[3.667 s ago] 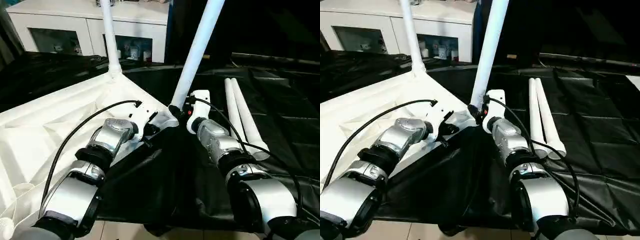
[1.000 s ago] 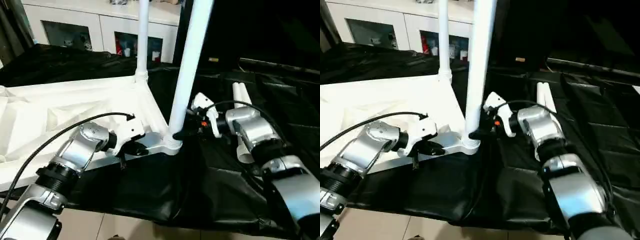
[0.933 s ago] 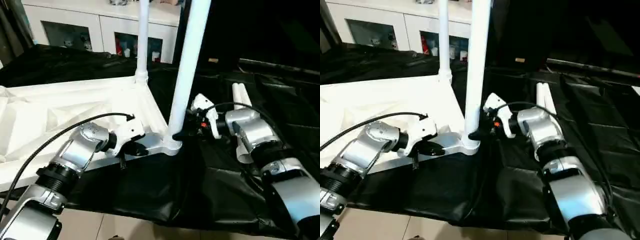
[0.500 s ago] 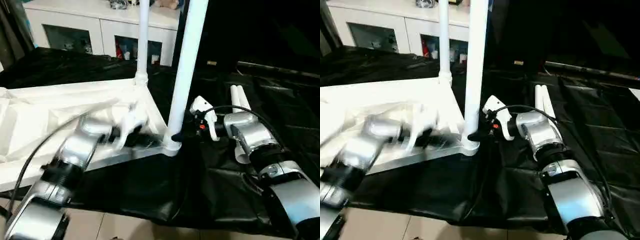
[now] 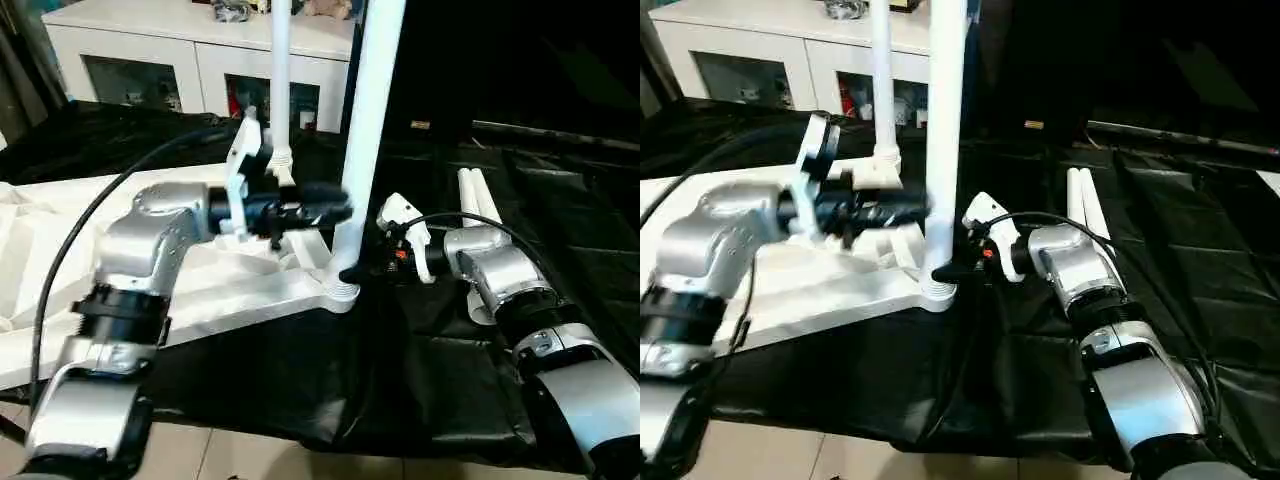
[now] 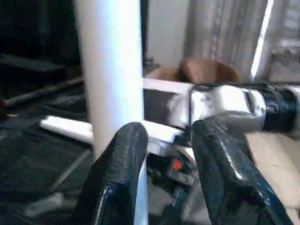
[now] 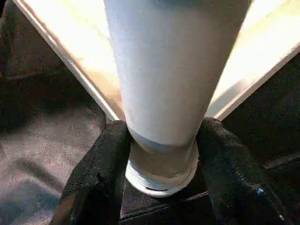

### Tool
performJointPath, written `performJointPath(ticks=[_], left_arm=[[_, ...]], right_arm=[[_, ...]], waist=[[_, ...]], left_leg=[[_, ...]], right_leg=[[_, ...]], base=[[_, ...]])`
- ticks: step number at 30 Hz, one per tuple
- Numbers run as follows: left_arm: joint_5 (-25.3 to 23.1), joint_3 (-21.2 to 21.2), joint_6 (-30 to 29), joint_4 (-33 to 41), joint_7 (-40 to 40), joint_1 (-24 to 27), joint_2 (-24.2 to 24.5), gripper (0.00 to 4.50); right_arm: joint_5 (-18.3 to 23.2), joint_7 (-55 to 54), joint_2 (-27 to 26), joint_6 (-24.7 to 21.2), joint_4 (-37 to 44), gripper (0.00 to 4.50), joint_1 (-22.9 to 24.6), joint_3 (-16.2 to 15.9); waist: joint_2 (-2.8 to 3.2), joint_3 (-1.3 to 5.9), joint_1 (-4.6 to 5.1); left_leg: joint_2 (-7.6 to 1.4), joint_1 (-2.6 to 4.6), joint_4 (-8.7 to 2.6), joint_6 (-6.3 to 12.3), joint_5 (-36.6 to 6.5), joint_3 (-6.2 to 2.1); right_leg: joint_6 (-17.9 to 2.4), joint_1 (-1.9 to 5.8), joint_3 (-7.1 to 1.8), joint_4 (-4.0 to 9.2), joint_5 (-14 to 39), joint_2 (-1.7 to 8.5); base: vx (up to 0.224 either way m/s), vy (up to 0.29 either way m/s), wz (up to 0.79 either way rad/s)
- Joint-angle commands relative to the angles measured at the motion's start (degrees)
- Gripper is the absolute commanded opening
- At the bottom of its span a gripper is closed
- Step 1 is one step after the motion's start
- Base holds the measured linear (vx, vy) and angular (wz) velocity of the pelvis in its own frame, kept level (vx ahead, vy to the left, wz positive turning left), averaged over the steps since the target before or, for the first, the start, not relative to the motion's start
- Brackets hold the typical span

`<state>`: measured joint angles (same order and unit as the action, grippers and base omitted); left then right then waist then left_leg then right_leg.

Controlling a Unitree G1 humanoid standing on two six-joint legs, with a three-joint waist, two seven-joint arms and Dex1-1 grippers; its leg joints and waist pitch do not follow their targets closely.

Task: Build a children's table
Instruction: Insert table leg to table base

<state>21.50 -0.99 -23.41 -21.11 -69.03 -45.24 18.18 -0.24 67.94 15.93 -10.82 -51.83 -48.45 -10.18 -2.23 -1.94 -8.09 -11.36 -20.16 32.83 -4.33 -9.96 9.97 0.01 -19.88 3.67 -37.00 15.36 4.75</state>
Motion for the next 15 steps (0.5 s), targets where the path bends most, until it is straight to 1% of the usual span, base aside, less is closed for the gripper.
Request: performJointPath(ticks=[1,2,3,4,5,7,9,11,12,13,15], left_arm=[[-2.1,0.3,1.6,-2.1,3.5,-2.1,-0.2,2.38],[-2.8,0.0,1.8,-2.9,3.8,-2.5,-0.1,2.38],[-3.5,-0.3,2.4,-3.6,4.2,-2.7,0.0,2.61],[-3.7,-0.5,2.7,-4.0,4.6,-2.9,0.1,2.68],[-3.5,-0.3,1.9,-4.3,5.4,-3.3,-0.1,2.7],[-3.5,-0.3,1.9,-4.3,5.4,-3.3,-0.1,2.76],[-3.8,-0.2,1.8,-5.0,6.6,-3.7,-0.1,3.07],[-3.5,1.3,2.5,-7.3,8.6,-4.9,-0.5,3.25],[-3.2,1.7,2.5,-7.6,8.8,-5.1,-0.6,3.25],[-2.6,2.2,2.5,-7.9,9.0,-5.3,-0.9,3.4],[-1.1,2.9,1.9,-7.4,8.3,-5.4,-1.4,3.62]], right_arm=[[-3.9,-0.8,0.1,-2.8,-4.5,1.93,3.8,-3.7],[-3.9,-0.8,0.1,-2.9,-4.3,1.93,3.8,-3.7],[-3.8,-0.7,0.1,-3.0,-4.1,1.93,3.8,-3.7],[-3.8,-0.7,0.1,-3.1,-4.0,1.93,3.7,-3.7],[-3.8,-0.7,0.1,-3.0,-4.0,1.93,3.7,-3.8],[-3.8,-0.7,0.1,-3.0,-4.0,1.93,3.7,-3.8],[-3.8,-0.7,0.1,-3.1,-4.0,1.93,3.7,-3.8],[-3.7,-0.7,0.0,-3.2,-3.8,1.93,3.6,-3.9],[-3.7,-0.7,0.0,-3.2,-3.8,1.93,3.6,-3.9],[-3.7,-0.7,-0.1,-3.2,-3.7,1.93,3.6,-4.0],[-3.8,-0.7,-0.1,-3.1,-3.8,1.93,3.6,-4.0]], waist=[[0.88,2.17,0.2],[1.03,2.14,0.18],[1.0,2.09,0.24],[0.98,2.1,0.25],[1.01,2.04,0.28],[1.01,2.08,0.22],[1.04,2.09,0.23],[1.01,2.04,0.2],[1.02,2.03,0.22],[0.92,1.99,0.21],[0.96,1.96,0.18]], left_leg=[[-2.38,0.48,-4.3,-0.82,-13.9,-0.58],[-2.33,0.5,-4.26,-0.69,-13.9,-0.58],[-2.33,0.5,-4.33,-0.65,-14.1,-0.57],[-2.37,0.51,-4.35,-0.74,-14.5,-0.61],[-2.43,0.54,-4.44,-0.82,-14.8,-0.68],[-2.47,0.51,-4.42,-0.82,-14.4,-0.66],[-2.45,0.48,-4.41,-0.74,-13.9,-0.64],[-2.37,0.5,-4.39,-0.62,-13.9,-0.59],[-2.37,0.46,-4.41,-0.63,-13.9,-0.58],[-2.42,0.46,-4.45,-0.65,-14.0,-0.61],[-2.45,0.48,-4.48,-0.74,-14.3,-0.6]], right_leg=[[-13.8,1.09,-2.87,4.97,2.5,3.71],[-13.7,1.04,-2.88,5.02,2.5,3.69],[-13.6,1.01,-2.88,5.11,3.0,3.66],[-13.3,1.03,-2.88,5.13,3.6,3.68],[-13.1,0.98,-2.88,5.18,4.3,3.76],[-13.3,1.01,-2.89,5.17,4.0,3.83],[-13.5,1.0,-2.85,5.11,3.2,3.77],[-13.6,0.97,-2.87,5.18,3.3,3.75],[-13.5,0.99,-2.89,5.22,3.5,3.76],[-13.5,0.98,-2.88,5.24,3.8,3.81],[-13.6,0.98,-2.9,5.32,4.5,3.9]], base=[[0.0,0.0,0.0],[0.0,0.0,0.0],[0.0,0.0,0.0],[0.0,0.0,0.0],[0.0,0.0,0.0],[0.0,0.0,0.0],[0.0,0.0,0.0],[0.0,0.0,0.0],[0.0,0.0,0.0],[0.0,0.0,0.0],[0.0,0.0,0.0]])
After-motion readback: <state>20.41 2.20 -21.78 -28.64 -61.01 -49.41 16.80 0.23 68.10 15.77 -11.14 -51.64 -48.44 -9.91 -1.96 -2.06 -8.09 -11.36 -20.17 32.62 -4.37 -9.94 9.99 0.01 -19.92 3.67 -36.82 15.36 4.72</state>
